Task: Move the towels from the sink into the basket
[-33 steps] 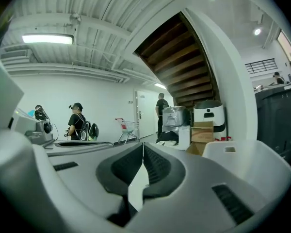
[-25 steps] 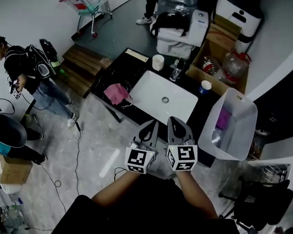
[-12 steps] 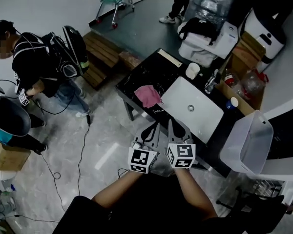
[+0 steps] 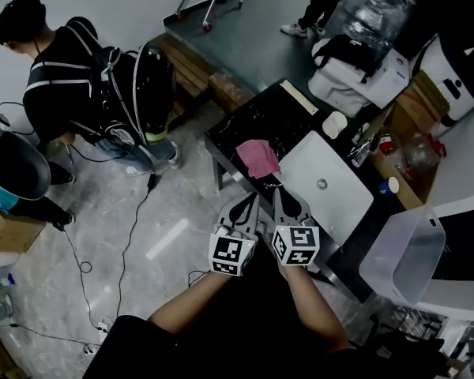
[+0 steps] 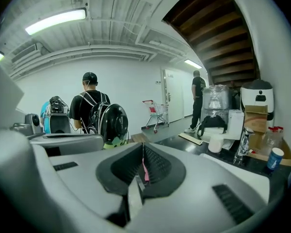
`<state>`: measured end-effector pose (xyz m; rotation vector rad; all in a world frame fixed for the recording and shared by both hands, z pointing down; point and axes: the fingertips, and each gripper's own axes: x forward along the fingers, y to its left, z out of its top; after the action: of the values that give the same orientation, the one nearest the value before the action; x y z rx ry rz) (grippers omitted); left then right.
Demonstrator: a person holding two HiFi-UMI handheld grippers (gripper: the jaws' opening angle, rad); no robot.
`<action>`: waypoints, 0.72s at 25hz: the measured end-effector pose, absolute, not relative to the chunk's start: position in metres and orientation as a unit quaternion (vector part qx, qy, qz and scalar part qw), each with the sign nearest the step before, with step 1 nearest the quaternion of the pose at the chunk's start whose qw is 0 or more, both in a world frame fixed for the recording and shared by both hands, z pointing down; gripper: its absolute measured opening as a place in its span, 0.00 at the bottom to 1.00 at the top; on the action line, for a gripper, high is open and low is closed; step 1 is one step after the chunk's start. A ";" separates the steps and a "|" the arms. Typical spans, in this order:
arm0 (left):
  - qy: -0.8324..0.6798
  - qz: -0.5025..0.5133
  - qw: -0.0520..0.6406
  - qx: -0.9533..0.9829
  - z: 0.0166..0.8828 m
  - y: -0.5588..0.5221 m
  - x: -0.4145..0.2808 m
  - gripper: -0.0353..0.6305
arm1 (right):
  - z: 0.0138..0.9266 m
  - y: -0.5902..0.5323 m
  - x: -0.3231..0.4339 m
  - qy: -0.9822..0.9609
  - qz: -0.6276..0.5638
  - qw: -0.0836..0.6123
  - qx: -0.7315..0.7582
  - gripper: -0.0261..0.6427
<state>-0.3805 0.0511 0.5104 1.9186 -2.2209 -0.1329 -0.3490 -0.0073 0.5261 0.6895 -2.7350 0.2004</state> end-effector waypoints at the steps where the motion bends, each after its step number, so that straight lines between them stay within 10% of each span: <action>1: -0.754 -0.044 0.103 0.648 0.512 0.049 -0.385 0.06 | 0.531 -0.012 -0.354 -0.955 0.070 0.160 0.240 0.07; 18: -0.780 -0.007 0.127 0.613 0.561 -0.051 -0.461 0.06 | 0.630 -0.116 -0.449 -0.951 0.082 0.237 0.182 0.07</action>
<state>-0.4613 -0.0510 0.5614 1.7843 -2.2688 -0.0201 -0.4487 -0.1161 0.6300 0.4982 -2.6072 0.2254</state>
